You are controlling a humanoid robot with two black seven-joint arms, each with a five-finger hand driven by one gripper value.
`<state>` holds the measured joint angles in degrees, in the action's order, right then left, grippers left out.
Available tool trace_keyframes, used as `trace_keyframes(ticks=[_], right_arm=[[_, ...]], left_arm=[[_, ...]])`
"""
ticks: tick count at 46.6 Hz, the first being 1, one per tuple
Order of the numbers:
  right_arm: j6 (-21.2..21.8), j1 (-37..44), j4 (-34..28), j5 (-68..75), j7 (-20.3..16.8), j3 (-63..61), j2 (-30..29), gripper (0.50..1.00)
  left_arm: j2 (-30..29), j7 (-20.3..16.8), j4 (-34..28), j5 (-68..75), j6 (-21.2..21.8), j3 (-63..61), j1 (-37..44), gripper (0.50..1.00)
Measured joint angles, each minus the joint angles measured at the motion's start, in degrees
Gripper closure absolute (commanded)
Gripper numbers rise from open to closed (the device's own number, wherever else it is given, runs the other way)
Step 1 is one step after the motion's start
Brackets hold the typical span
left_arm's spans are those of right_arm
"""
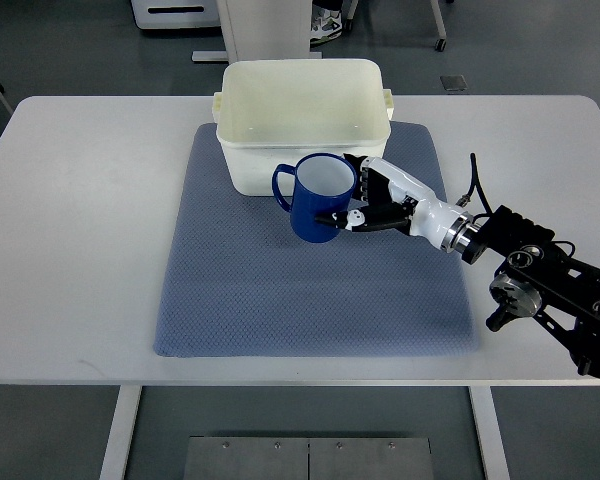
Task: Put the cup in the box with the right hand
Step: 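Lift the blue mug with the right hand over the cream tub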
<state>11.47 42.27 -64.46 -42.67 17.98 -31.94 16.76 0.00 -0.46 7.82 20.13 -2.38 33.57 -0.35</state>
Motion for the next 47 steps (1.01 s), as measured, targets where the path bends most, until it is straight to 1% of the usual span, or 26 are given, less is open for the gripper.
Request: trace_keyframes(ticks=[7, 11, 20, 23, 27, 34, 42, 47], right_arm=[[0.4, 1.4, -2.8, 0.5, -0.8, -3.6, 1.2, 1.0], [0.5, 2.4, -3.2, 0.6, -2.3, -5.8, 1.2, 1.0], [0.1, 4.2, -2.5, 1.6, -7.2, -11.5, -0.1, 1.0], [-0.1, 5.0, -1.3, 1.6, -8.4, -12.1, -1.6, 1.0], [-0.8, 6.6, 0.9, 1.6, -8.9, -12.2, -2.8, 1.0], [-4.2, 9.1, 5.2, 1.5, -9.1, -11.5, -5.3, 1.0], [-6.2, 12.4, 12.2, 1.5, -9.1, -11.1, -8.7, 1.0], [-8.8, 14.4, 16.3, 1.4, -8.9, -8.6, -10.2, 1.0]], left_arm=[[0.0, 0.0, 0.0, 0.0, 0.0, 0.0, 0.0, 0.5], [0.0, 0.0, 0.0, 0.0, 0.0, 0.0, 0.0, 0.5], [0.0, 0.0, 0.0, 0.0, 0.0, 0.0, 0.0, 0.5], [0.0, 0.0, 0.0, 0.0, 0.0, 0.0, 0.0, 0.5], [0.0, 0.0, 0.0, 0.0, 0.0, 0.0, 0.0, 0.5], [0.0, 0.0, 0.0, 0.0, 0.0, 0.0, 0.0, 0.5], [0.0, 0.0, 0.0, 0.0, 0.0, 0.0, 0.0, 0.5], [0.0, 0.0, 0.0, 0.0, 0.0, 0.0, 0.0, 0.5]])
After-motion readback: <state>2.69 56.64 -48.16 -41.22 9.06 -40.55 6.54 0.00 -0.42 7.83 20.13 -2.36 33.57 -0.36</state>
